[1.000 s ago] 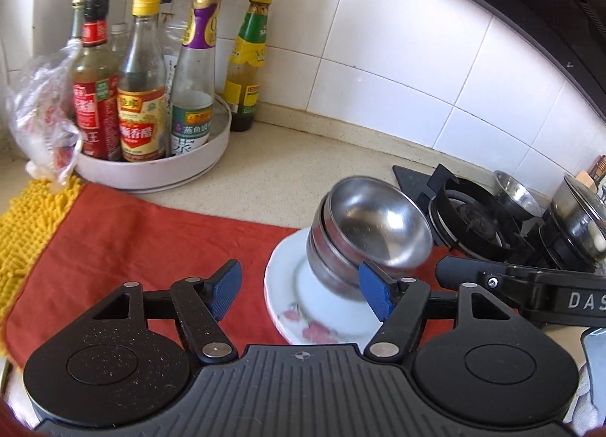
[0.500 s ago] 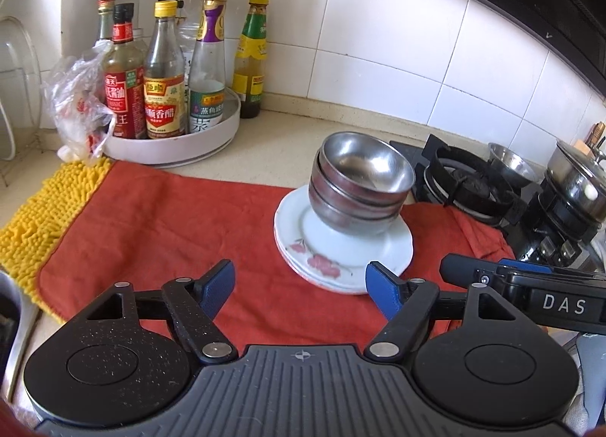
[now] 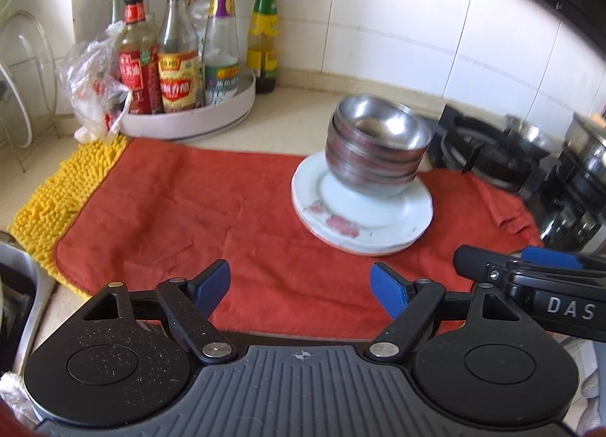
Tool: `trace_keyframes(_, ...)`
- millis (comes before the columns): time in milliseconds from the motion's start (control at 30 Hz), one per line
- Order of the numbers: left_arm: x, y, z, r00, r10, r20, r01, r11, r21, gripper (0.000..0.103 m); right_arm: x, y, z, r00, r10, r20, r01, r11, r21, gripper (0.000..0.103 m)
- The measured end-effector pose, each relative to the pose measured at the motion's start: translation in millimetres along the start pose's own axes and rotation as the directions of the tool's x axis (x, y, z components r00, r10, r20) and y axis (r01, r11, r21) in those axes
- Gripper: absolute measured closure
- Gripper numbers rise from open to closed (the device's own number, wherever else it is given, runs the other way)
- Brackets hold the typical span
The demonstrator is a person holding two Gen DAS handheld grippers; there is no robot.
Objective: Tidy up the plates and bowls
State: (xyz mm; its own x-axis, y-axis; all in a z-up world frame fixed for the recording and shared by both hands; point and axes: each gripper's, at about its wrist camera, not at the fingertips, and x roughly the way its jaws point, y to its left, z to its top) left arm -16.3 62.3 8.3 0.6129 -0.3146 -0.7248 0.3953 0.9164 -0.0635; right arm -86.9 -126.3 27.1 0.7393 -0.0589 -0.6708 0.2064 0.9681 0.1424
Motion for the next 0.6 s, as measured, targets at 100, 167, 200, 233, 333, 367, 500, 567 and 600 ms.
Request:
trace_keyframes(100, 2, 0, -2, 1.0, 0.008, -0.007, -0.008, 1.0, -0.001, 0.018, 3, -2, -1, 1.0, -0.009, -0.011, 0.009, 1.0, 0.005, 0.016)
trace_keyframes(167, 3, -1, -2, 1.0, 0.015, -0.015, -0.014, 1.0, 0.012, 0.018, 5, -4, -1, 1.0, -0.012, -0.018, 0.012, 1.0, 0.01, 0.016)
trace_keyframes(200, 4, -2, -2, 1.0, 0.014, -0.017, -0.014, 1.0, 0.014, 0.018, 6, -5, -1, 1.0, -0.011, -0.02, 0.012, 1.0, 0.013, 0.016)
trace_keyframes(233, 5, -1, -2, 1.0, 0.013, -0.02, -0.013, 1.0, 0.014, 0.018, 7, -6, -1, 1.0, -0.012, -0.023, 0.012, 1.0, 0.015, 0.015)
trace_keyframes(333, 8, 0, -1, 0.999, 0.005, -0.032, -0.005, 1.0, 0.007, 0.018, 8, -7, 0, 1.0, -0.012, -0.028, 0.013, 1.0, 0.018, 0.015)
trace_keyframes(367, 9, -1, 0, 0.999, 0.004, -0.035, -0.003, 1.0, 0.006, 0.018, 9, -8, 1, 0.999, -0.01, -0.03, 0.011, 1.0, 0.021, 0.014)
trace_keyframes(500, 12, 1, 1, 0.999, -0.007, -0.046, 0.006, 1.0, -0.008, 0.017, 12, -11, 1, 0.999, -0.01, -0.04, 0.012, 0.999, 0.033, 0.013)
trace_keyframes(567, 13, 2, 2, 0.999, -0.011, -0.049, 0.01, 1.0, -0.015, 0.017, 14, -12, 1, 0.999, -0.015, -0.049, 0.016, 0.999, 0.033, 0.012)
trace_keyframes(600, 13, 1, 2, 0.999, -0.012, -0.049, 0.011, 1.0, -0.019, 0.017, 15, -13, 0, 0.999, -0.015, -0.052, 0.016, 0.999, 0.035, 0.012)
